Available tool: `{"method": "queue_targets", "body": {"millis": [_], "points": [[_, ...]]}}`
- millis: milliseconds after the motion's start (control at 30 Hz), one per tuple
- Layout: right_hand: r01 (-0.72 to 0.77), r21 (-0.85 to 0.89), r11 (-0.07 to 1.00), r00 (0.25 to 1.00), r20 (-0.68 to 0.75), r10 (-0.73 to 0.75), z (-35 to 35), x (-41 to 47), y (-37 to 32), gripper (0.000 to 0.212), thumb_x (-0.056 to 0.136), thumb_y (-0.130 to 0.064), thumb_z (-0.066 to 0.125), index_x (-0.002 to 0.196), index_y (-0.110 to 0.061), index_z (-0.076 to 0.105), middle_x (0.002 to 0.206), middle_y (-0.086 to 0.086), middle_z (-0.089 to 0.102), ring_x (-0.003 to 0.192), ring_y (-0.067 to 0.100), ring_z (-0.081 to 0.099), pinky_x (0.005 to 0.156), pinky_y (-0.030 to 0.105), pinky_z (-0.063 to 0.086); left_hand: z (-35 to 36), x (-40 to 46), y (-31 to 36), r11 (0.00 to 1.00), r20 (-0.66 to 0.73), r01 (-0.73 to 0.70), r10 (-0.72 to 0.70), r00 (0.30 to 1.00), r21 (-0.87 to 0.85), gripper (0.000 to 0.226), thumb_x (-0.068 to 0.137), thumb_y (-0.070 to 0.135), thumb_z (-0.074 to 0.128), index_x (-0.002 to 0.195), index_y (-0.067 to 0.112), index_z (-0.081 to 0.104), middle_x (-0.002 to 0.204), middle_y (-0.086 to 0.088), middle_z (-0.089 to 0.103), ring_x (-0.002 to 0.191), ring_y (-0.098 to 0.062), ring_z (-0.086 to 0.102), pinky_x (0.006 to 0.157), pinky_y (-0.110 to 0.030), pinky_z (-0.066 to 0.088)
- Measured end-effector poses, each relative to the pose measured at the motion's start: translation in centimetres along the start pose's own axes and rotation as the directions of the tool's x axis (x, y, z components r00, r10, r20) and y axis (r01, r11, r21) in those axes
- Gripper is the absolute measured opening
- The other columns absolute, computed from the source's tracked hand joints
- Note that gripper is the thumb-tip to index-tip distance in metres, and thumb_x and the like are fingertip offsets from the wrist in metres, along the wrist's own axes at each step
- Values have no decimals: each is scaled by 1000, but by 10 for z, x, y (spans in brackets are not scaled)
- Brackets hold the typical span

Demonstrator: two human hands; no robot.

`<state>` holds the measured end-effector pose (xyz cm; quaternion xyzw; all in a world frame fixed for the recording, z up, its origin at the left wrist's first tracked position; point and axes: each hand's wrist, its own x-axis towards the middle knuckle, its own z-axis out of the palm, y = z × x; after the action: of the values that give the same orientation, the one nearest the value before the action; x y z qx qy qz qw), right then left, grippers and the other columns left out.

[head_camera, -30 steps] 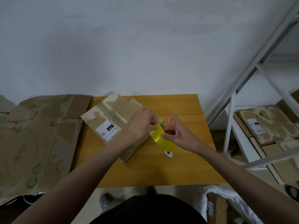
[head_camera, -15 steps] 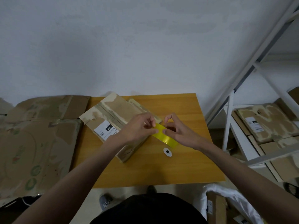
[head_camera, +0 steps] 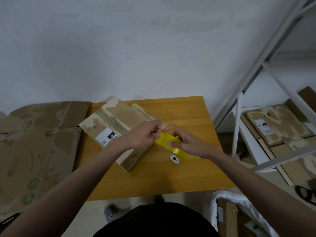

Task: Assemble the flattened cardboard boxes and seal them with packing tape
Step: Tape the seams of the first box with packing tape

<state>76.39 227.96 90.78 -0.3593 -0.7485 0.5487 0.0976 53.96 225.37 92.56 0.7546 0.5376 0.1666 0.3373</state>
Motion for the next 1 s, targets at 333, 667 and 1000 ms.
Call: {"method": "queue_targets", "body": {"millis": [333,667,1000], "points": [[89,-36,995,996,-6,-89,-4,1,17,14,100,-19,57,109,-22,47,106,18,44,88,33,39,71,34,36,-12,16,2,999,83,28,-26,996,-28,19,96,7,59,84,20,50,82,-10,65,73,-25,57,66,-34,45],[47,1,999,999,3,-47,-1,-6,45,22,95,-15,65,107,-20,48,91,-6,52,82,13,49,73,35,42,39,42,-9,987,76,161,-161,984,13,18,90,10,69,89,14,52,80,1,57,78,-19,55,68,-31,43],[-246,-132,960,960,-169,223,-4,6,129,31,96,-15,64,111,-21,38,87,29,46,65,29,39,54,39,30,79,41,-33,932,-109,275,-255,961,236,46,85,34,76,115,18,44,119,-2,43,102,-21,50,82,-34,45]]}}
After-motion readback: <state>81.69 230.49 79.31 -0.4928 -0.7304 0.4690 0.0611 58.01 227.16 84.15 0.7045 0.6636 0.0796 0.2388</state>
